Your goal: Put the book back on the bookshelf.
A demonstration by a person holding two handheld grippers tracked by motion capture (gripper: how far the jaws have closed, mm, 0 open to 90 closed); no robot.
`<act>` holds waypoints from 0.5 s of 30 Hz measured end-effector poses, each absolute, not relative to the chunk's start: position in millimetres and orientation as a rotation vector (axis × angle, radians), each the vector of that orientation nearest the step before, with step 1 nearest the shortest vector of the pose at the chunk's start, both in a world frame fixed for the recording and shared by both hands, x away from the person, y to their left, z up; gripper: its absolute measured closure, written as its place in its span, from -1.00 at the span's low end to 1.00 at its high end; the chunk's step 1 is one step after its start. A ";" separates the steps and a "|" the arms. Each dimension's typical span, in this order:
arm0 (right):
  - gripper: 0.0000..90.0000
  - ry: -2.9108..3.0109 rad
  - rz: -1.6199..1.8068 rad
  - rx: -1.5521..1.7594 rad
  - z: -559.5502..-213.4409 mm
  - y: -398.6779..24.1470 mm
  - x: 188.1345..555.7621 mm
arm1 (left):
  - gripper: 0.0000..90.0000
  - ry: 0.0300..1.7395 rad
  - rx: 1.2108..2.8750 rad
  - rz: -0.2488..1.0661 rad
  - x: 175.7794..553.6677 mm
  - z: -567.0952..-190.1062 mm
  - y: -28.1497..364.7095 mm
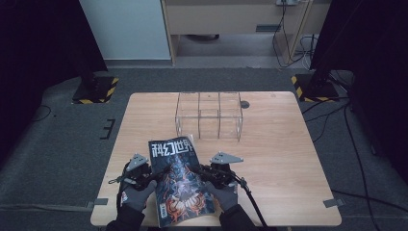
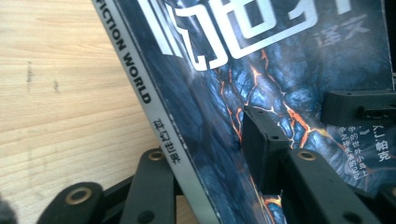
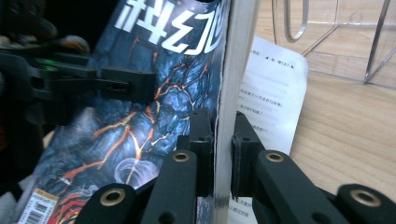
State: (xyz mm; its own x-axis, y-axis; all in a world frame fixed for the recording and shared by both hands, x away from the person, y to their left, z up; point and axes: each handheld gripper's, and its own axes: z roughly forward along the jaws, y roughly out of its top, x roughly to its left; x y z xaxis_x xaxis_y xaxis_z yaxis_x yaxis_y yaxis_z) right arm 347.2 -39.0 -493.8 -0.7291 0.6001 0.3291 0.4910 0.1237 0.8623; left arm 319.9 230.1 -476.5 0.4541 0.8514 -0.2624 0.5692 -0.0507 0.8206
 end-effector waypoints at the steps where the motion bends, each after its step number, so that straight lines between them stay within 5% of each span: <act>1: 0.81 2.279 1.674 1.105 -493.3 -38.4 347.6 | 0.50 1.224 1.731 0.369 319.3 -475.2 230.2; 15: 0.80 2.185 1.628 0.993 -456.9 -28.7 363.9 | 0.67 1.116 1.637 0.508 308.7 -443.2 229.1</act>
State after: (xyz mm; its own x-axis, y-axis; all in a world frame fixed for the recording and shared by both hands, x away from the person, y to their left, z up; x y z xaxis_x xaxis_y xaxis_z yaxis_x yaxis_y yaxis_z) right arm 363.9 -28.7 -456.9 -0.7401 0.6423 0.1991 0.3745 0.1477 0.9154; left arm 308.7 229.1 -443.2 0.4766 0.8571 -0.1957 0.4150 -0.0231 0.9095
